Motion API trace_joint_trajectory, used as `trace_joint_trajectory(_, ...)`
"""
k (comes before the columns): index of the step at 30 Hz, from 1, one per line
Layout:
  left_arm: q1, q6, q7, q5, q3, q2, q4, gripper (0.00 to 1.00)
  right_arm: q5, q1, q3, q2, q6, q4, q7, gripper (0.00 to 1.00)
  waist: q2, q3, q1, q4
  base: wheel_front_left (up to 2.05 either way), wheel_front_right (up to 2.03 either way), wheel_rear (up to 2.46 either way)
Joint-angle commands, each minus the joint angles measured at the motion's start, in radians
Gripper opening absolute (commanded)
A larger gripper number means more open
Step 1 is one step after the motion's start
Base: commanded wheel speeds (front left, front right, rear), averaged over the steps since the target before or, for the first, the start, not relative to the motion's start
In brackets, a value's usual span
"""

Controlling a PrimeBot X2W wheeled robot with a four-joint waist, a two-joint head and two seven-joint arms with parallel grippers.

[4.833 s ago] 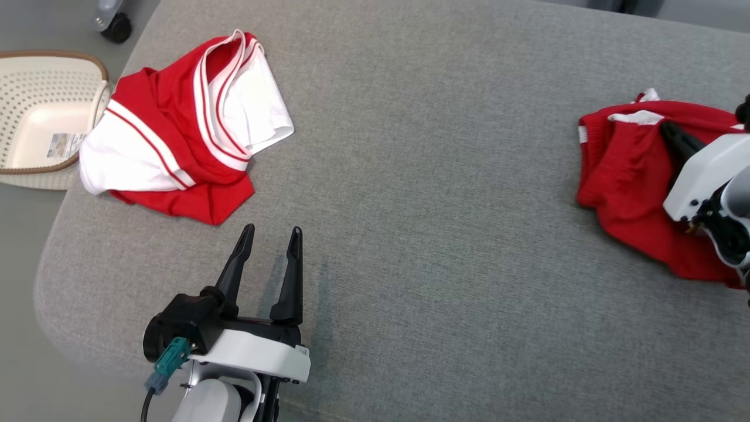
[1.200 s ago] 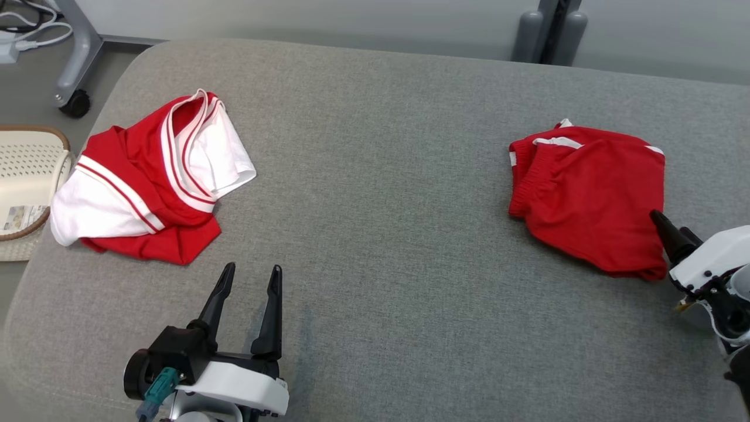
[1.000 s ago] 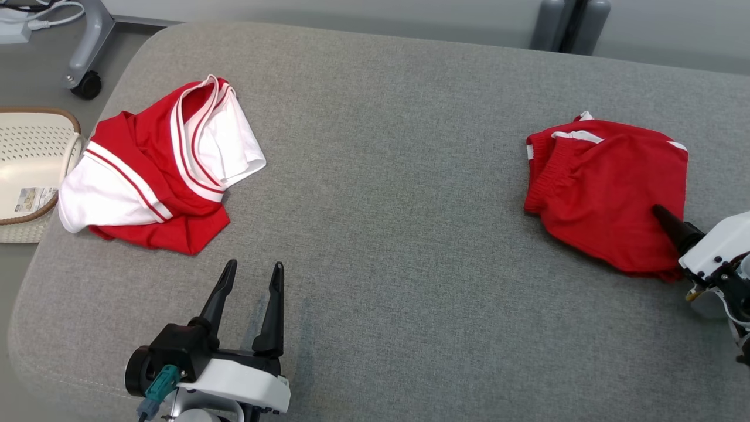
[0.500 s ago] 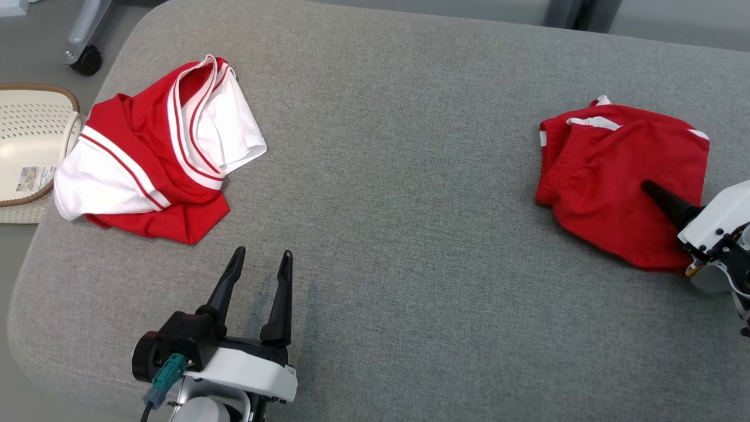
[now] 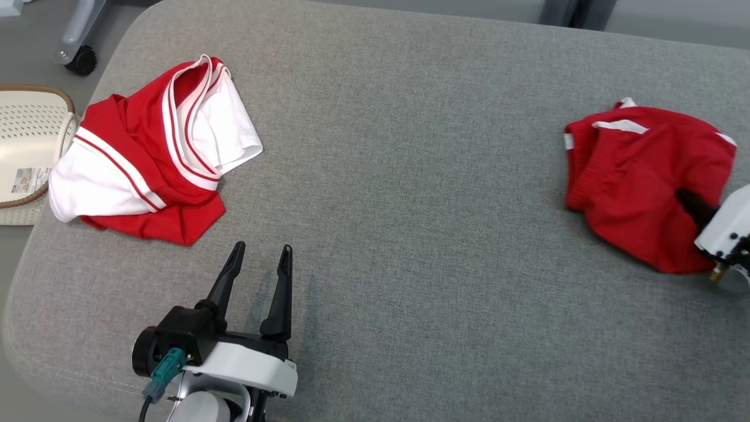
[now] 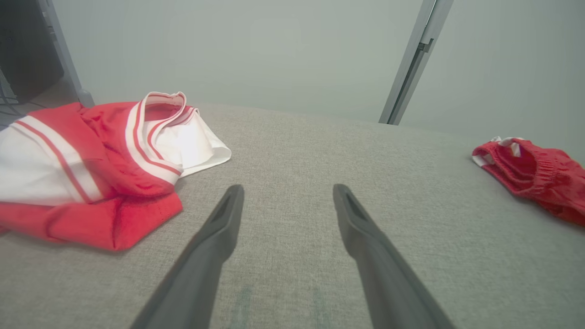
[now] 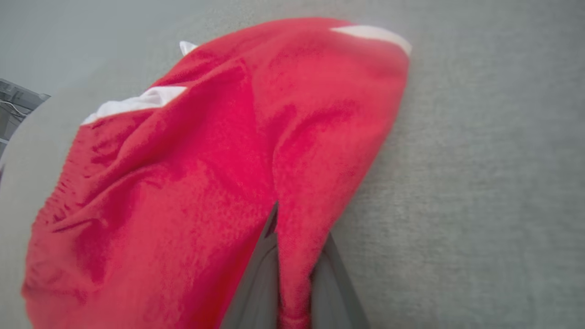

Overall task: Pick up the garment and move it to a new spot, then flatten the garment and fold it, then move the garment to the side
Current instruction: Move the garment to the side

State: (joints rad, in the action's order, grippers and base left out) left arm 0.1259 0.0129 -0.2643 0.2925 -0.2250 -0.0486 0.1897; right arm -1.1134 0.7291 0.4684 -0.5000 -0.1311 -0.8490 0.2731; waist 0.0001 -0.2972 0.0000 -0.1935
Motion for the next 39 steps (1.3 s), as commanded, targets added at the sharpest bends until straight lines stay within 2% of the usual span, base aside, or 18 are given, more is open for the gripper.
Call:
trace_joint_trajectory(1,0.012,-0.003,-0.002,0.005,0.001,-0.004,0.0,1.0,0.009,0.007,0.006,-0.018,0.0,-0.005,-0.005,0.0,-0.0001,0.0,0.0,0.001,0.0,0.0,0.0)
trace_joint_trajectory(14,0.017,-0.001,-0.002,0.009,0.001,-0.004,-0.002,1.0,0.114,0.033,0.126,-0.266,0.0,-0.092,-0.023,0.0,-0.0001,-0.023,0.0,0.011,0.0,0.0,0.0)
trace_joint_trajectory(23,0.035,0.005,-0.002,-0.001,0.008,-0.004,-0.003,1.0,0.179,0.067,0.183,-0.389,0.0,-0.147,-0.042,0.0,-0.0001,-0.07,0.0,0.023,0.0,0.0,0.0)
trace_joint_trajectory(26,0.042,0.007,-0.002,-0.003,0.008,-0.004,-0.005,1.0,0.25,0.093,0.23,-0.428,0.0,-0.165,-0.051,0.0,-0.0001,-0.086,0.0,0.027,0.0,0.0,0.0)
trace_joint_trajectory(31,0.053,0.009,-0.002,-0.006,0.008,-0.004,-0.007,1.0,0.327,0.146,0.257,-0.44,0.0,-0.226,-0.075,0.0,-0.0001,-0.115,0.0,0.031,0.0,0.0,0.0)
trace_joint_trajectory(39,0.067,0.013,-0.002,-0.013,0.013,-0.004,-0.007,1.0,0.393,0.21,0.279,-0.409,0.0,-0.285,-0.11,0.0,-0.0001,-0.145,0.0,0.038,0.0,0.0,0.0)
